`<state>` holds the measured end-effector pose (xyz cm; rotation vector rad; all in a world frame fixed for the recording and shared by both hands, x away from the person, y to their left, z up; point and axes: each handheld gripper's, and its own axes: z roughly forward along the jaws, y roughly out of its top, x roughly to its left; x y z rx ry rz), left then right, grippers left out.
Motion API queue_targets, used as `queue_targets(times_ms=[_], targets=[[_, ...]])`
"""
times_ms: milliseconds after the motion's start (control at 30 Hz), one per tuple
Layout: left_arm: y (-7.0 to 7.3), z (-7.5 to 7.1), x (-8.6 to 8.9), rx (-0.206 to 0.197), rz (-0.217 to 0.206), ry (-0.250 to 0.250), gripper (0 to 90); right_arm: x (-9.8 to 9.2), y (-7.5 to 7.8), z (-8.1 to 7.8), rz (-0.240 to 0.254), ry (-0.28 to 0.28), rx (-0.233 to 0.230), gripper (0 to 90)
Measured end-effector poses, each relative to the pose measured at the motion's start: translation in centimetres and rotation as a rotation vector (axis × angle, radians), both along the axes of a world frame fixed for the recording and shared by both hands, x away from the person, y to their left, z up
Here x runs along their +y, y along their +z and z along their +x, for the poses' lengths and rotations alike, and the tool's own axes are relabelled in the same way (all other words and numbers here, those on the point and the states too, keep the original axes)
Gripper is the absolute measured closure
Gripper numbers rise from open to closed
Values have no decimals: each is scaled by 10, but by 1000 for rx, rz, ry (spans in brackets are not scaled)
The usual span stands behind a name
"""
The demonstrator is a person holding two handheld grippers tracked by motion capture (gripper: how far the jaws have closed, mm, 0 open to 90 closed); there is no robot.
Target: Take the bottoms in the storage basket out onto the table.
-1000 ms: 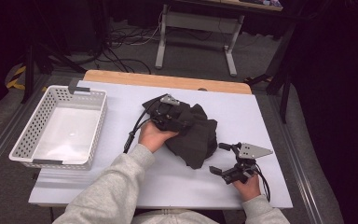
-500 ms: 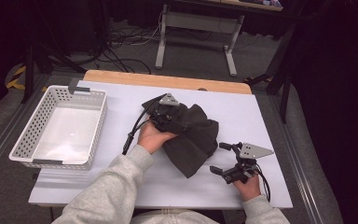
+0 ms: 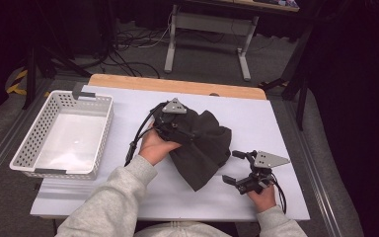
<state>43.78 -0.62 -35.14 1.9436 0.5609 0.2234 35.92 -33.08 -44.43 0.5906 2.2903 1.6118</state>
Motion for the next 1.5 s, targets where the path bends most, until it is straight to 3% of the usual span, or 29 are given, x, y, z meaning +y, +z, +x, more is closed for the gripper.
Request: queue_targets(times_ms=[567, 1067, 1133, 1500], targets=[[8, -16, 24, -25, 0, -20, 50, 0, 0, -1, -1, 0, 1, 7], [-8, -31, 59, -15, -39, -28, 26, 0, -1, -1, -1, 3, 3, 7], [-12, -34, 64, -31, -57, -21, 32, 0, -1, -1, -1, 2, 3, 7], [-39, -42, 88, 5, -54, 40, 3, 0, -1, 0, 1, 2, 6, 7]])
